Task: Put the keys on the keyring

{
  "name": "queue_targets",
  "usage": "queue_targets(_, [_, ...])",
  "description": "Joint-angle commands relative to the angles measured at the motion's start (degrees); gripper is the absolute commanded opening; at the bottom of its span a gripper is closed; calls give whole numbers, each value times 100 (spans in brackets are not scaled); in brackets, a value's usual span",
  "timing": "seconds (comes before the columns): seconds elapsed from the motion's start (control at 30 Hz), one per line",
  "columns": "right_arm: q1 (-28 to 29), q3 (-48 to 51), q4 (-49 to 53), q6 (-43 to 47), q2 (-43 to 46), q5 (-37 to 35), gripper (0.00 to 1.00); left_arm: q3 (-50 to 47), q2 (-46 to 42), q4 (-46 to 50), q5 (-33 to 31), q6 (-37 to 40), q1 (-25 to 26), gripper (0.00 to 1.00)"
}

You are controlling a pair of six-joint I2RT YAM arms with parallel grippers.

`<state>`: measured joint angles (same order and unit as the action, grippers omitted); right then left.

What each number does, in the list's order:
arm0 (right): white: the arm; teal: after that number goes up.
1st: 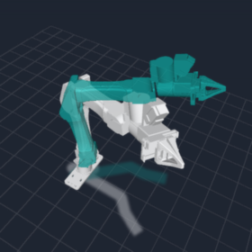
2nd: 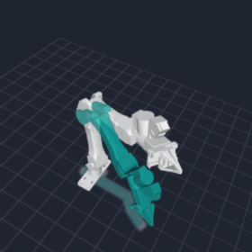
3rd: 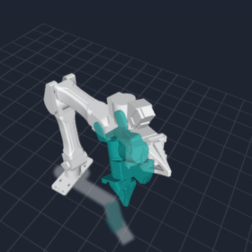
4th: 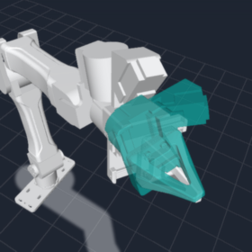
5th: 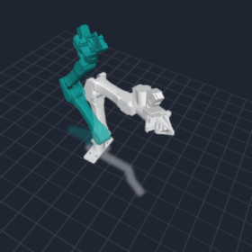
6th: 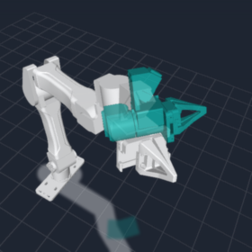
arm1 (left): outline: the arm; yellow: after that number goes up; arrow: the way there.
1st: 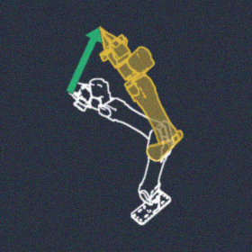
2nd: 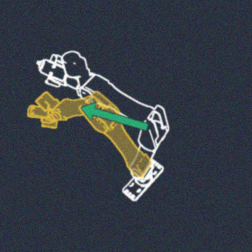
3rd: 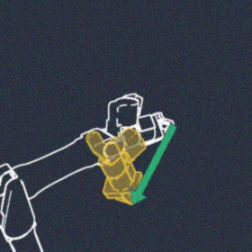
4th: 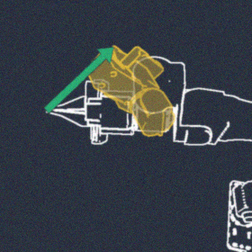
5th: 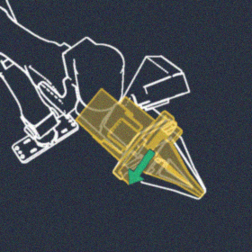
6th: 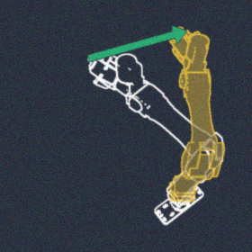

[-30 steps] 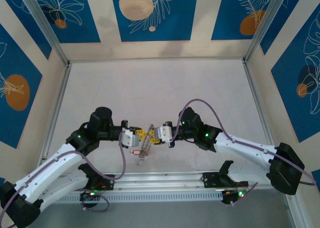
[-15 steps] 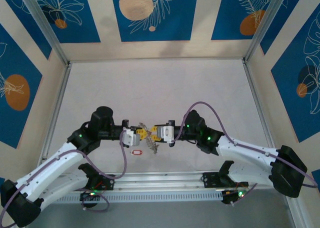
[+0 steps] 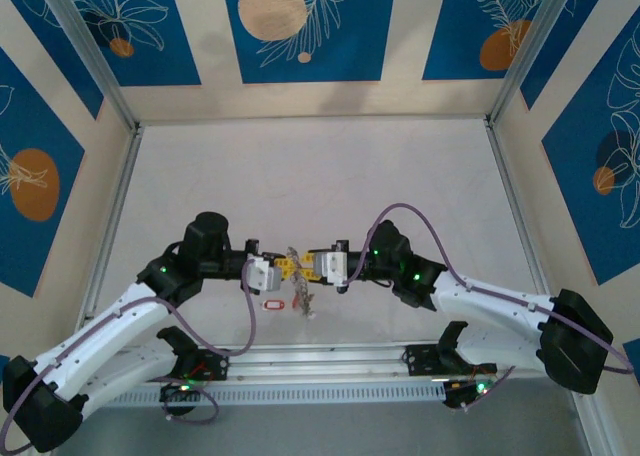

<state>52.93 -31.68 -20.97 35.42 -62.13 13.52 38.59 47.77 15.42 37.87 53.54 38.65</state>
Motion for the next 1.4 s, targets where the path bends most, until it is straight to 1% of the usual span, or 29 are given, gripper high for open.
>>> queue_targets(0.0, [33, -65, -199, 11, -79, 90, 19, -12, -75, -266, 217, 95, 63, 0])
queue_targets(0.3, [69, -46, -438, -23, -110, 67, 19, -17, -58, -190, 161, 190, 63, 0])
queue_targets(0.37, [93, -35, -483, -27, -112, 26, 18, 15, -31, -146, 151, 207, 63, 0])
queue_targets(0.4, [88, -25, -525, -45, -114, 12, 15, 30, -23, -123, 143, 204, 63, 0])
queue_targets(0.5, [94, 13, -634, 18, -129, -54, 0, 131, -81, 120, -13, 329, 63, 0])
queue_targets(0.53, [115, 34, -657, 70, -116, -90, 0, 185, -120, 229, -126, 370, 63, 10])
queue_targets(0.57, [134, 98, -766, 160, -86, -161, 0, 259, -164, 380, -201, 435, 63, 28])
queue_targets(0.6, [158, 191, -958, 276, -44, -208, 0, 337, -207, 563, -237, 514, 63, 40])
queue_targets(0.63, [150, 353, -1289, 444, -29, -139, 0, 434, -260, 807, -274, 637, 63, 45])
queue_targets(0.7, [104, 615, -1791, 793, -42, 192, 0, 605, -348, 1249, -392, 778, 63, 46])
queue_targets(0.77, [93, 705, -2016, 957, -78, 304, 0, 660, -441, 1488, -511, 846, 63, 46])
queue_targets(0.83, [86, 790, -2216, 1146, -109, 412, 0, 581, -535, 1489, -563, 859, 63, 46])
queue_targets(0.93, [57, 909, -2683, 1238, -183, 476, 0, 428, -602, 1237, -420, 679, 63, 41])
queue_targets(1.0, [15, 882, -2693, 1284, -224, 609, 0, 388, -599, 1086, -273, 547, 63, 38])
queue_targets(1.1, [-41, 874, -2729, 1395, -281, 850, 0, 334, -531, 979, -102, 534, 63, 36])
queue_targets(1.27, [-112, 819, -2729, 1428, -359, 957, 0, 400, -304, 1169, 78, 630, 63, 34])
queue_targets(1.37, [-121, 781, -2710, 1443, -404, 965, 0, 310, -273, 948, 156, 628, 63, 33])
